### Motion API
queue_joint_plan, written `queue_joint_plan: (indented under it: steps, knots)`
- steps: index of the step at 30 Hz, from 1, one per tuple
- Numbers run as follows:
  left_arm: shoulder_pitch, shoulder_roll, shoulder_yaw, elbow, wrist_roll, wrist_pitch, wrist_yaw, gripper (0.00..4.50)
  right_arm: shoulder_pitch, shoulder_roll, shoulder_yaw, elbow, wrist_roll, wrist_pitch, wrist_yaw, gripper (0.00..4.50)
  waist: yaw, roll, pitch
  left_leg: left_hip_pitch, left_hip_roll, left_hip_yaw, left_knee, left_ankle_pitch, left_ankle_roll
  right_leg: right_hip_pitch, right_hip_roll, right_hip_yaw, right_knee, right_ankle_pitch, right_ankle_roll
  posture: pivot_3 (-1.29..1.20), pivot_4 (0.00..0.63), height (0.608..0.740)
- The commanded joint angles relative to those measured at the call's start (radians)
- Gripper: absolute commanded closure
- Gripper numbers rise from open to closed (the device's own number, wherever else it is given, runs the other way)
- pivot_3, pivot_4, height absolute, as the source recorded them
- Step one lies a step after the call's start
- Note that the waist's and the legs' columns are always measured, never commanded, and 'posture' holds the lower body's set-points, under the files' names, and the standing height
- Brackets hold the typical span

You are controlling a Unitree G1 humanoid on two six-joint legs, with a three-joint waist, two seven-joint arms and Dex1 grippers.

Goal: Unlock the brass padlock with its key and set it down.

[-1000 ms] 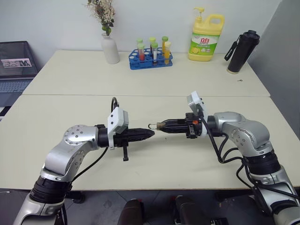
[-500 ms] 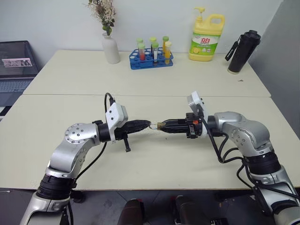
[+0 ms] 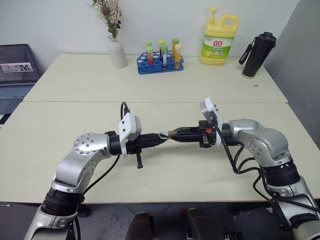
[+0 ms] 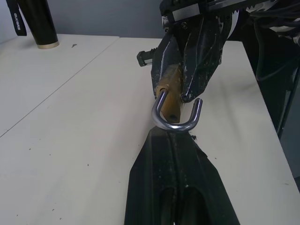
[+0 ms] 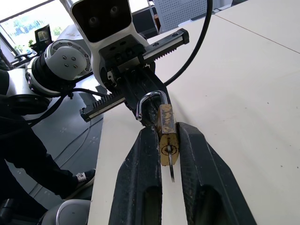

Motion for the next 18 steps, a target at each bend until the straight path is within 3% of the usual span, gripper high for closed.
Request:
queue_joint_plan:
  steps: [1,18]
  knots:
    - [-0.008,0.0,0.023,-0.037,-0.018,-0.001,0.002,4.5,-0.005,-0.008,-0.014,-0.023,0.011,-0.006,0.017,4.31,0.0,0.0,0.0,0.0,0.0,0.0,0.0,0.0,0.0,0.0,0.0,0.0,0.0,0.0,0.0,0.0,0.15,0.74]
    - [0.009,0.079,0.096,-0.156,-0.175,0.155,-0.005,4.5,-0.001,-0.011,-0.009,-0.014,0.001,-0.011,0.021,4.31,0.0,0.0,0.0,0.0,0.0,0.0,0.0,0.0,0.0,0.0,0.0,0.0,0.0,0.0,0.001,0.0,0.15,0.74]
